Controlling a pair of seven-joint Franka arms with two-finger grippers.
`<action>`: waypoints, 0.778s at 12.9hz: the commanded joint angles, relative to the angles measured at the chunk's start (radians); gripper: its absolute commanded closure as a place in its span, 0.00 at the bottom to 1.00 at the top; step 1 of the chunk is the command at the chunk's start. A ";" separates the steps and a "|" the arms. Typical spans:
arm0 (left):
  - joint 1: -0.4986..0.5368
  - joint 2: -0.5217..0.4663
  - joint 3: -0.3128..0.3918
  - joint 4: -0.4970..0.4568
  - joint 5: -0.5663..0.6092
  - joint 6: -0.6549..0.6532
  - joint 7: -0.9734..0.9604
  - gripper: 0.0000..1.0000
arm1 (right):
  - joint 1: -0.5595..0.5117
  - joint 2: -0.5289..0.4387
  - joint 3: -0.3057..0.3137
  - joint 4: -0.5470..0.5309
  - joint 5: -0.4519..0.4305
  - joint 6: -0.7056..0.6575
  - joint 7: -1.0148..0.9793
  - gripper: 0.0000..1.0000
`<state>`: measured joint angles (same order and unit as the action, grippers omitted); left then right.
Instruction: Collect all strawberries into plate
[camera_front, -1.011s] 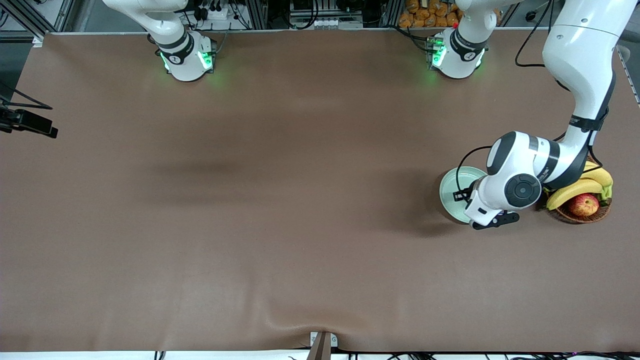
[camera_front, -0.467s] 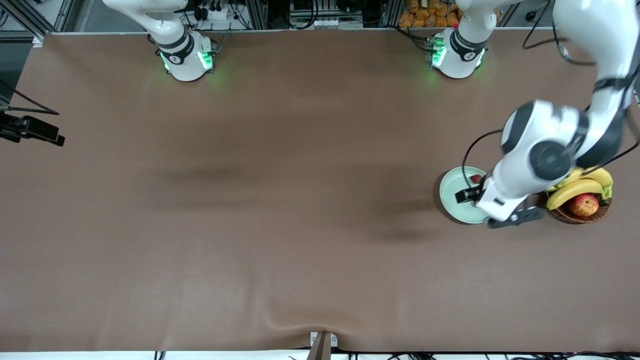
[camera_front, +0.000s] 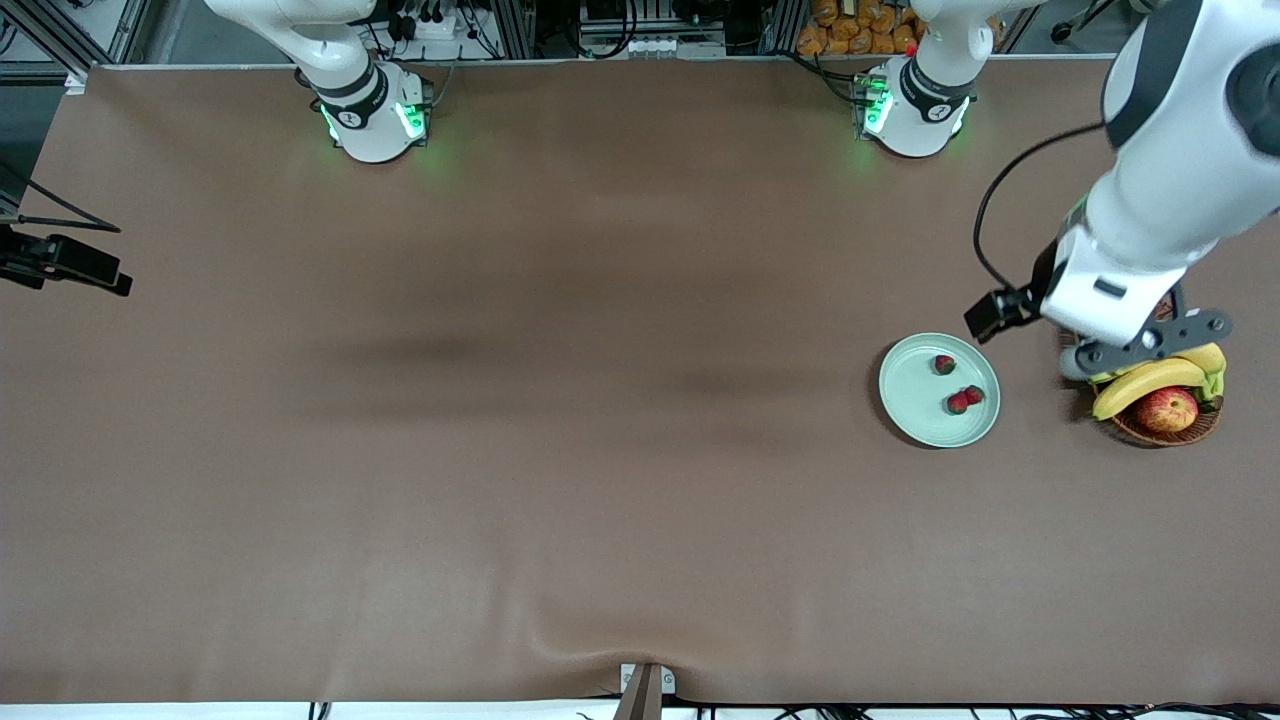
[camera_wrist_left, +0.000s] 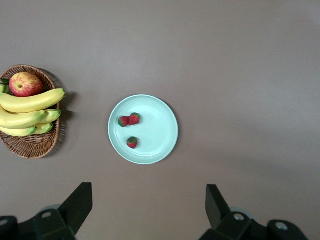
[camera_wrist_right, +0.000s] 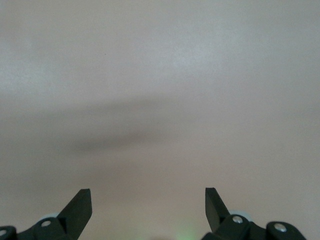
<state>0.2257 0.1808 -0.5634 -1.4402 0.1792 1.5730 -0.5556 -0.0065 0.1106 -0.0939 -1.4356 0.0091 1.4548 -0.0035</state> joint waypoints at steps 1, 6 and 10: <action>0.004 -0.067 0.002 0.011 -0.059 -0.030 0.003 0.00 | 0.003 -0.006 -0.001 -0.012 -0.004 0.019 -0.004 0.00; -0.090 -0.104 0.216 0.012 -0.156 -0.082 0.179 0.00 | 0.003 -0.002 0.000 -0.012 -0.003 0.013 0.000 0.00; -0.170 -0.150 0.393 -0.005 -0.175 -0.136 0.379 0.00 | 0.003 -0.003 0.000 -0.011 -0.006 0.013 -0.006 0.00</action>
<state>0.0813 0.0738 -0.2189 -1.4268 0.0243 1.4635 -0.2476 -0.0059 0.1149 -0.0936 -1.4400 0.0088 1.4653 -0.0036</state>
